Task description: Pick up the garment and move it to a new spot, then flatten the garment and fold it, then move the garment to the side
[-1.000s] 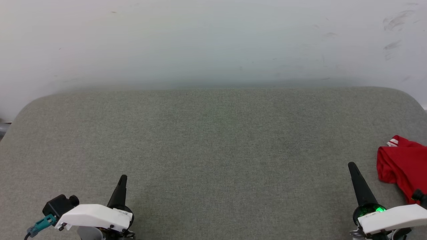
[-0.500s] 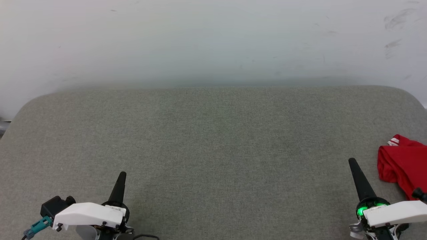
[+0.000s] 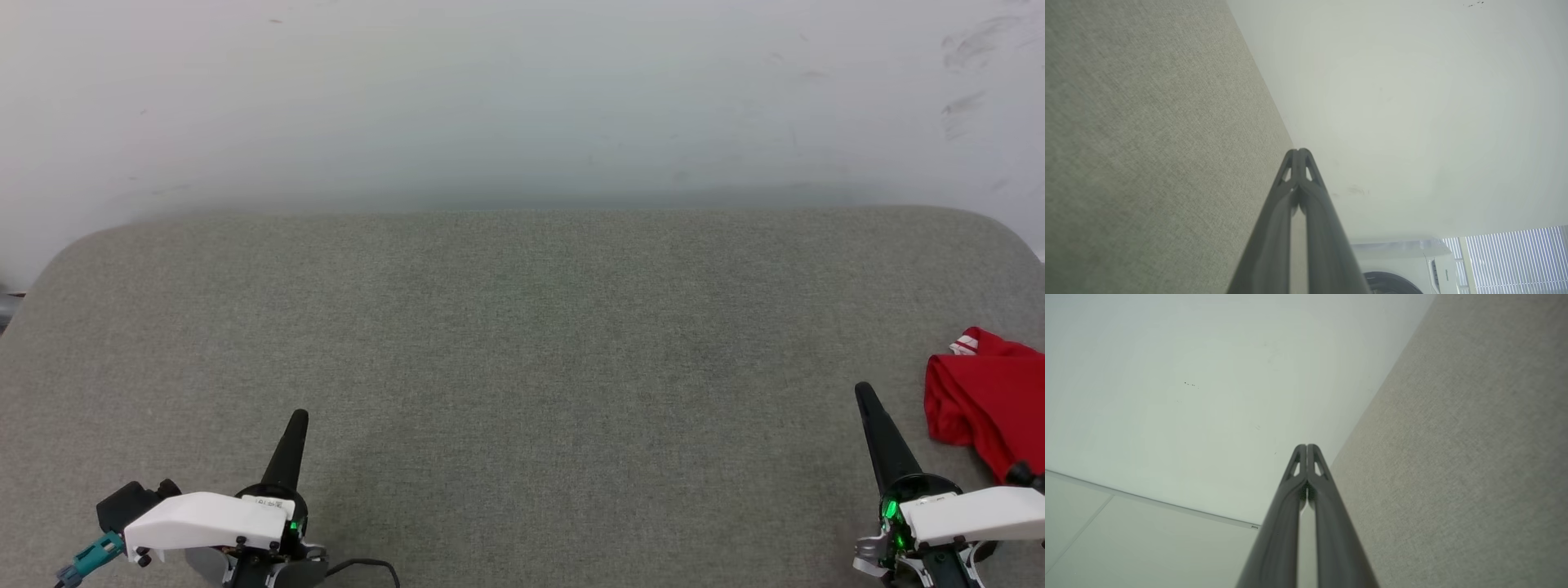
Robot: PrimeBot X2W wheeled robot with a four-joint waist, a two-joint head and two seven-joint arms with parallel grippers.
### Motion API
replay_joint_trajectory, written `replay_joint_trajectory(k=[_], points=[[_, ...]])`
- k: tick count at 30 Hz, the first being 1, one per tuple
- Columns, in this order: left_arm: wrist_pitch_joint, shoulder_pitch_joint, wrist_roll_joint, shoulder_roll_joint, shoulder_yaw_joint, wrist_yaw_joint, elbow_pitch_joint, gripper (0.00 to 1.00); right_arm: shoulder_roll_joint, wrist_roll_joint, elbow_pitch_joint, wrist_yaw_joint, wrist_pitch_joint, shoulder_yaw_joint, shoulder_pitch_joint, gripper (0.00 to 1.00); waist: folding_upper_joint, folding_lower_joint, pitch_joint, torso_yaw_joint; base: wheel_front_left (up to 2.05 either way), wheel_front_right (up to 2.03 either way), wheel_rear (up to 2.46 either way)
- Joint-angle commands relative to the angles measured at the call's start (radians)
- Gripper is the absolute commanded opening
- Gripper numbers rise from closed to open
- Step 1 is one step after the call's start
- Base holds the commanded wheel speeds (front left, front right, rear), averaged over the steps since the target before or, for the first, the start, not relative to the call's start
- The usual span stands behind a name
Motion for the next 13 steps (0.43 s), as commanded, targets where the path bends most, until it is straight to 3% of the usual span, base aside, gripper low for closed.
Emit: replay_joint_trajectory(k=[1, 13], points=[[0.007, -0.024, -0.019, -0.004, 0.010, -0.009, -0.002, 0.00, -0.005, 0.023, 0.004, 0.000, 0.003, -0.002, -0.026, 0.00, 0.0000, -0.0001, 0.001, 0.000, 0.00, 0.00, 0.00], [0.034, -0.029, -0.098, -0.023, 0.042, -0.035, 0.004, 0.00, -0.003, 0.122, 0.038, 0.000, 0.008, -0.006, -0.045, 0.00, 0.0000, -0.0001, 0.006, 0.000, 0.00, 0.00, 0.00]])
